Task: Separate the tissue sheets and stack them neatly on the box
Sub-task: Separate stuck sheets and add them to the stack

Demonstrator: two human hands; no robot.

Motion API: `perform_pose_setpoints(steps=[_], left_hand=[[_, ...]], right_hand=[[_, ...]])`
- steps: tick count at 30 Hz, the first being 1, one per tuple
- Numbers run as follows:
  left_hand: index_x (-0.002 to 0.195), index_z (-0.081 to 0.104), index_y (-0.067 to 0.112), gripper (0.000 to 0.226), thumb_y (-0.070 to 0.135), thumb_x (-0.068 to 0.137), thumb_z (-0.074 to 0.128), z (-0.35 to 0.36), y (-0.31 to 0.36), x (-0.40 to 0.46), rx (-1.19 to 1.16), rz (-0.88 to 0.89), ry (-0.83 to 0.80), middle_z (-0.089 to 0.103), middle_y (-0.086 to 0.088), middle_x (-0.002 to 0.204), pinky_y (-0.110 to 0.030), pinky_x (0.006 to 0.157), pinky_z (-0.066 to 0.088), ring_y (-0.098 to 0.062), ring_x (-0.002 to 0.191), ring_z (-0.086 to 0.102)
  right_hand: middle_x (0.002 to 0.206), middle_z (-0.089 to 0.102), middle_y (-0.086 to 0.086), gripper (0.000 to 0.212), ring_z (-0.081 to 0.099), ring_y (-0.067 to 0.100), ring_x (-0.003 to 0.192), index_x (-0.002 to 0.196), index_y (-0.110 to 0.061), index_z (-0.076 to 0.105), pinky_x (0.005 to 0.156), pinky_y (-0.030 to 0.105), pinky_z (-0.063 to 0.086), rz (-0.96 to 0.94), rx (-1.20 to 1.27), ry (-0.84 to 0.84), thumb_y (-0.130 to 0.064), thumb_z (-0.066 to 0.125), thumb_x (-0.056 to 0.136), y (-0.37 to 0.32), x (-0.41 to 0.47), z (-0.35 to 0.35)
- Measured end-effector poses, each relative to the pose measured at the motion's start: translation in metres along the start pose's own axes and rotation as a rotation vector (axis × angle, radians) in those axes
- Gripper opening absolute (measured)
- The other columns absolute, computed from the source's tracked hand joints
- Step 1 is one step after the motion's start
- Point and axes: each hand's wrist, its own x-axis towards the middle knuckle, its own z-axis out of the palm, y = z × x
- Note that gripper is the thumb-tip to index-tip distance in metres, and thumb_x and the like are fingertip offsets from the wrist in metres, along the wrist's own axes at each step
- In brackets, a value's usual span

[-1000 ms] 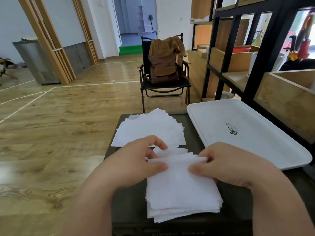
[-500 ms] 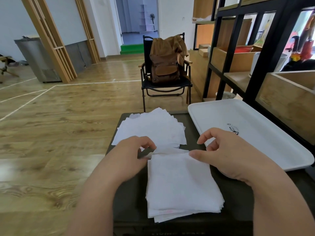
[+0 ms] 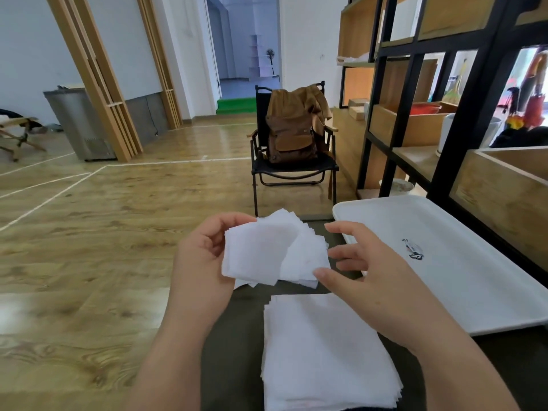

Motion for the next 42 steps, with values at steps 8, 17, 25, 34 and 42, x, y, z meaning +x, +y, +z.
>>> perform_pose_setpoints(steps=[8,17,25,34,42], left_hand=[[0.075,0.075,0.038,0.033,0.012,0.071,0.055,0.008,0.005,0.000,-0.314,-0.082,0.050,0.073,0.011,0.075,-0.015,0.046,0.048,-0.002,0.061,0.066],[0.092,0.068,0.049,0.051,0.000,0.081,0.066,0.003,-0.009,0.004,-0.087,-0.139,-0.017,0.074,0.015,0.102,-0.019,0.068,0.056,-0.004,0.086,0.071],[0.109,0.071,0.044,0.044,0.011,0.080,0.066,-0.013,0.003,-0.002,0.092,0.059,-0.328,0.072,0.011,0.114,-0.016,0.082,0.053,-0.011,0.099,0.071],[0.085,0.077,0.041,0.025,0.017,0.083,0.076,-0.007,0.004,-0.003,0.287,0.128,-0.061,0.073,0.015,0.077,-0.008,0.062,0.046,-0.001,0.066,0.062],[0.077,0.073,0.039,0.015,0.027,0.081,0.079,-0.004,0.006,-0.006,0.477,0.245,-0.019,0.051,0.033,0.060,-0.006,0.057,0.035,0.001,0.055,0.042]], right_hand=[[0.105,0.066,-0.021,0.062,0.061,-0.007,0.099,0.127,-0.058,0.039,0.083,0.019,0.051,-0.110,0.176,-0.077,-0.044,0.074,0.077,-0.010,-0.002,0.009],[0.065,0.061,0.000,0.045,0.056,0.014,0.063,0.116,-0.046,0.054,0.056,0.016,0.047,-0.137,0.409,0.109,-0.018,0.072,0.085,-0.014,0.000,0.011],[0.070,0.059,0.005,0.022,0.050,-0.002,0.056,0.095,-0.034,0.073,0.044,0.009,0.036,-0.129,0.428,0.167,-0.014,0.066,0.089,-0.011,0.000,0.003],[0.088,0.065,0.007,0.020,0.056,0.005,0.068,0.082,-0.044,0.074,0.057,0.011,0.045,-0.130,0.353,0.156,-0.028,0.063,0.087,-0.010,0.001,0.003],[0.096,0.042,-0.018,0.027,0.046,-0.001,0.082,0.092,-0.061,0.064,0.067,0.005,0.037,-0.193,0.013,0.179,-0.059,0.072,0.067,-0.008,0.000,0.012]])
